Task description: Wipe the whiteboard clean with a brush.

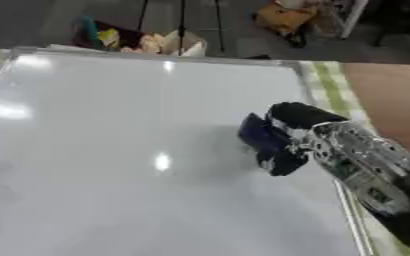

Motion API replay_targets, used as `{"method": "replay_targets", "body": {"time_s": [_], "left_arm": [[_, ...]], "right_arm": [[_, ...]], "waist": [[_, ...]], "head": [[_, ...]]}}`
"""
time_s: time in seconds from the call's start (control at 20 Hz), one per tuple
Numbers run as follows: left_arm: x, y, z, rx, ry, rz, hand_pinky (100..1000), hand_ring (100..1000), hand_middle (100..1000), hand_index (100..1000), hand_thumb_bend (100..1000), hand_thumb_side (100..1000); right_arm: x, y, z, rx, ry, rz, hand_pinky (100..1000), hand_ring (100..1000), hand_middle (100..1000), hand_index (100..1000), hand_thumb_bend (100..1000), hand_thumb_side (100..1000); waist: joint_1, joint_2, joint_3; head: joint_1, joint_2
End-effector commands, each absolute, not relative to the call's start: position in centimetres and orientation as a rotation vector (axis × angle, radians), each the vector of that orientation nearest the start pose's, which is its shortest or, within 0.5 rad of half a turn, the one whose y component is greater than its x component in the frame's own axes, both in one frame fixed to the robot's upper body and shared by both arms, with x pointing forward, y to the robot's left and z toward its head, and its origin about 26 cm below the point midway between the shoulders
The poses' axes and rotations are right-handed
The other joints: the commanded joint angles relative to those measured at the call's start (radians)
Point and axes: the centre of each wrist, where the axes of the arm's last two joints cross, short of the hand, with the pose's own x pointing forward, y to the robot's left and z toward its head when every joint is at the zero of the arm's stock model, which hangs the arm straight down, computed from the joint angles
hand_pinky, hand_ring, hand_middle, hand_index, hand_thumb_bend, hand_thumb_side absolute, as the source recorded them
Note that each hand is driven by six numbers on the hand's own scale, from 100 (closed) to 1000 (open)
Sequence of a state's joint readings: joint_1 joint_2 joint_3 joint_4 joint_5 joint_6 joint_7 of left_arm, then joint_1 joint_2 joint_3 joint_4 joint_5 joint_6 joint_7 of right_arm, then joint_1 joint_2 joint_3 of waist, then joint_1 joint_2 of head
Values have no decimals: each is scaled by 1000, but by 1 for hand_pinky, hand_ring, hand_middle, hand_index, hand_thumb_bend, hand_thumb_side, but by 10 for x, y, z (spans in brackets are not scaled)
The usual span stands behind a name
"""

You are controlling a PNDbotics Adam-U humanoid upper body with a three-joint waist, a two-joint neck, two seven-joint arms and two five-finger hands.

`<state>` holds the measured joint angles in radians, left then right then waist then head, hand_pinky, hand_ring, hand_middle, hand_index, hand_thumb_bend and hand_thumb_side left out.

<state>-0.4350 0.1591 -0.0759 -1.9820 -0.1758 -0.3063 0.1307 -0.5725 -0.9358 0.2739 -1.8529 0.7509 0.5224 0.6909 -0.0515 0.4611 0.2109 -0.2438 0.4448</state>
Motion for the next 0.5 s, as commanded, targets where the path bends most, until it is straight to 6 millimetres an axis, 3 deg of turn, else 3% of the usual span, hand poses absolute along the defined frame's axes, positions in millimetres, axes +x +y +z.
{"method": "replay_targets", "body": {"time_s": [0.05, 0.5], "left_arm": [[308, 200, 227, -127, 3493, 364, 432, 920, 822, 593, 100, 960], [308, 199, 227, -123, 3493, 362, 432, 920, 823, 594, 100, 961]], "right_arm": [[324, -288, 287, -1121, -1091, 1329, 449, 691, 619, 157, 100, 168], [324, -288, 286, -1101, -1109, 1322, 443, 687, 615, 159, 100, 208]], "waist": [[2, -27, 1], [3, -27, 1]], "head": [[-2, -18], [-4, -19]]}}
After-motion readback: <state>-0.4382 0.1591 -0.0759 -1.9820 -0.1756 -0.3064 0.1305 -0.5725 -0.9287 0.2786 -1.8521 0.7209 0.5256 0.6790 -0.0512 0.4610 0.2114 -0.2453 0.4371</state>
